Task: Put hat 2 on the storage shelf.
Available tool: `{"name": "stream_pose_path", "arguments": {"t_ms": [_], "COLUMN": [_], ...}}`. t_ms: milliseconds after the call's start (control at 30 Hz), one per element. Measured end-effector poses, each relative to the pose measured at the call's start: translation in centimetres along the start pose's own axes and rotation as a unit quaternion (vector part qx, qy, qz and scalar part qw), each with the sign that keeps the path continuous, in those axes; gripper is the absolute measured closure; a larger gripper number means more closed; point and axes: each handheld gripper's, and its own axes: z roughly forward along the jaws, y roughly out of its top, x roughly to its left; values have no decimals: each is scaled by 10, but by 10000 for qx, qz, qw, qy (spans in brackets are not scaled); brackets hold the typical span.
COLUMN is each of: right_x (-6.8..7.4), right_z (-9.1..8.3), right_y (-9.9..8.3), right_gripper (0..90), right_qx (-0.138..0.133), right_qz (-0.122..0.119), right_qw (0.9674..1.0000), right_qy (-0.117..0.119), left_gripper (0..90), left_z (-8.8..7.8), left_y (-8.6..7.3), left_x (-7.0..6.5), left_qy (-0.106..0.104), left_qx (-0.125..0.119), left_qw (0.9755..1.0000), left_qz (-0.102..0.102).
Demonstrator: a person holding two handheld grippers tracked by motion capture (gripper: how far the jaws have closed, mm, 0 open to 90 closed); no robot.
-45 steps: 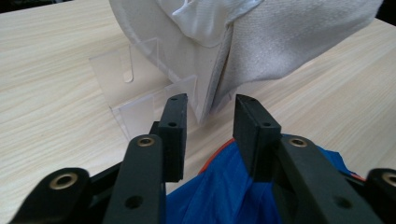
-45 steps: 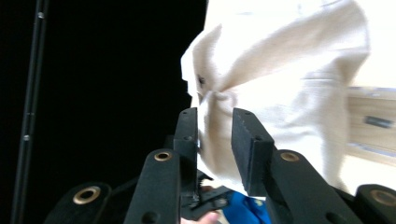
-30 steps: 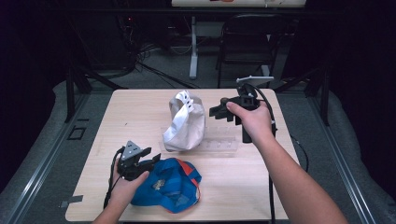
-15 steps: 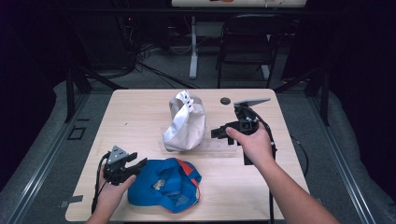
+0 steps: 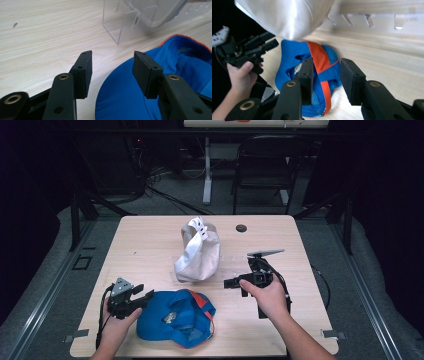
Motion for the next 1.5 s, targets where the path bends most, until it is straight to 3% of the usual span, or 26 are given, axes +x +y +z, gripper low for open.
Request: {"name": "stream_pose_path", "arguments": {"t_ms": [433, 667, 700, 767, 1033, 1233, 1367, 1400, 1433, 1500], "right_x": [-9, -7, -8, -8, -14, -18, -24, -25, -26, -27], "right_z": [27, 45, 47, 52, 65, 72, 77, 77, 77, 80], "right_y": [-27, -41, -42, -45, -63, -74, -75, -75, -73, -73], "right_gripper": [644, 650, 651, 650, 641, 634, 634, 634, 635, 634], "right_qx": [250, 508, 546, 623, 860, 794, 784, 824, 828, 829], "right_qz": [-39, -240, -352, -329, -356, -494, -389, -339, -462, -327], "right_qw": [9997, 9984, 9978, 9974, 9956, 9953, 9951, 9950, 9949, 9946], "right_qy": [-37, -87, -111, -128, 78, 269, 456, 459, 334, 541], "left_gripper": [507, 503, 502, 502, 502, 501, 501, 501, 501, 501], "left_z": [-4, -3, -3, -3, -8, -12, -17, -19, -21, -24], "left_y": [-5, -7, -8, -8, -9, -14, -22, -24, -25, -28], "left_x": [6, 6, 6, 6, 4, 1, 2, 3, 4, 5], "left_qy": [88, 86, 93, 117, 205, 254, 328, 325, 351, 387], "left_qx": [-25, 18, 22, 40, 41, 63, 127, 133, 146, 129], "left_qw": [9999, 10000, 10000, 9999, 9998, 9997, 9994, 9994, 9992, 9991], "left_qz": [-81, -34, -22, -3, -10, -2, -17, -53, -74, -119]}}
